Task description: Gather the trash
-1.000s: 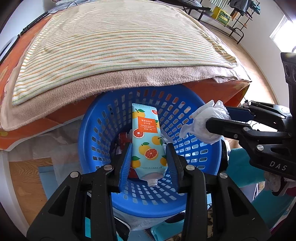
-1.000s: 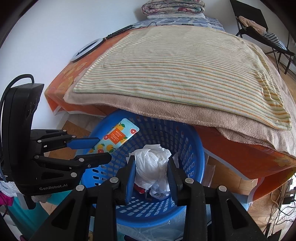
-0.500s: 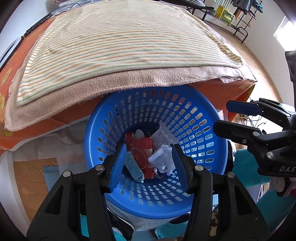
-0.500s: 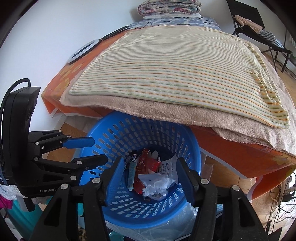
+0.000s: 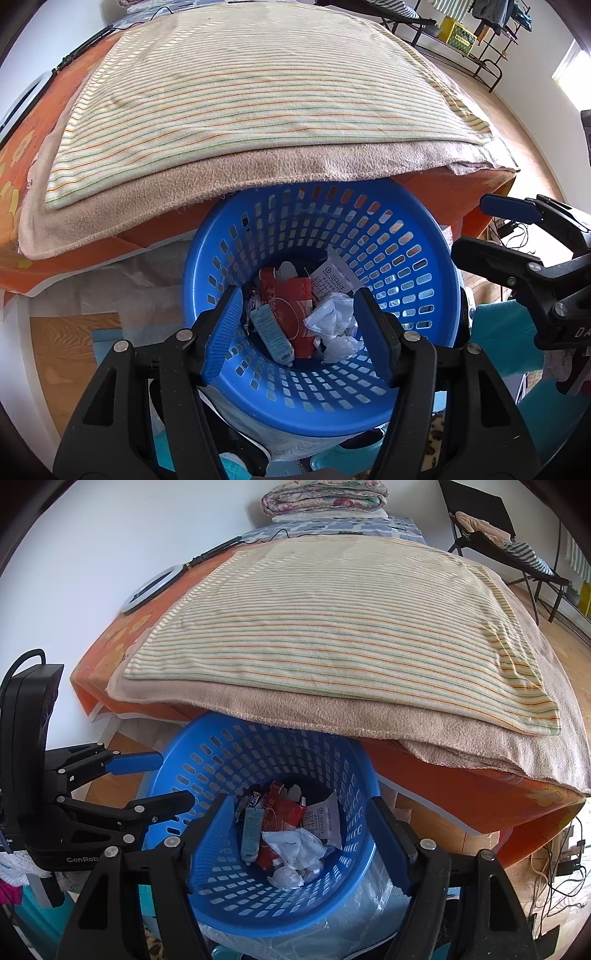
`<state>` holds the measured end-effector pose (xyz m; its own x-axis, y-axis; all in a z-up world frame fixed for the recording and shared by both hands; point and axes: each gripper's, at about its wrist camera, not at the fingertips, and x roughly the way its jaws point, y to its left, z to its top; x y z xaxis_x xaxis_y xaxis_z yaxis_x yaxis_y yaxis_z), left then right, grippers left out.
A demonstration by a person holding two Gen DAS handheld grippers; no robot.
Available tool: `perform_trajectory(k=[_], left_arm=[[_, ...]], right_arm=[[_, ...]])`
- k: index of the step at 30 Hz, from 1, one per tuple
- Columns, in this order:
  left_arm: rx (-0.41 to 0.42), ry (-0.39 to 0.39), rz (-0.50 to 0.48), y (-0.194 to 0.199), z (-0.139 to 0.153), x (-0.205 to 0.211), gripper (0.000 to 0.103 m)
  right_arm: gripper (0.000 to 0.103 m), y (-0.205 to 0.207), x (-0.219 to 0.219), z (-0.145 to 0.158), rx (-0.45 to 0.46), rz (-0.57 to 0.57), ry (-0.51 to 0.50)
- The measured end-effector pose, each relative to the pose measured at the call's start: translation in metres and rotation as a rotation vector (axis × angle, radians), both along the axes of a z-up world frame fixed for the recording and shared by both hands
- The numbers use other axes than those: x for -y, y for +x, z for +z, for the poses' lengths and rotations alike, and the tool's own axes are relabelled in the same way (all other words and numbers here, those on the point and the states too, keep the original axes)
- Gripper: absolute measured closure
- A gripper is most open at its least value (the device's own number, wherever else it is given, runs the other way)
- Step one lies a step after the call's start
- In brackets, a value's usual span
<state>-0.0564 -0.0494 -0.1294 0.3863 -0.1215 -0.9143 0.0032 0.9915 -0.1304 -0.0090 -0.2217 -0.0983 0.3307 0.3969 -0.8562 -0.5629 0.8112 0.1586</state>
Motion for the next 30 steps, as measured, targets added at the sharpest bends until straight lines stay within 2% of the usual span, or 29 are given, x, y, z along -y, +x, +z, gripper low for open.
perform_trajectory(k=[9,13,26,30], left_arm=[[0.036,0.013,0.021,0.006,0.018,-0.009,0.037],[0.06,0.005,0.046,0.009,0.028,-0.017,0.033],[0.13,0.0,0.081,0.027,0.066,-0.03,0.032],[0.163,-0.011,0.101,0.036,0.08,-0.035,0.027]], right_arm=[[0.013,0.005,0.0,0.014,0.03,-0.024,0.009],[0.012,0.007,0.0,0.021,0.043,-0.027,0.017],[0.011,0.024,-0.003,0.05,0.081,-0.041,0.04],[0.011,0.032,-0.006,0.066,0.108,-0.038,0.052]])
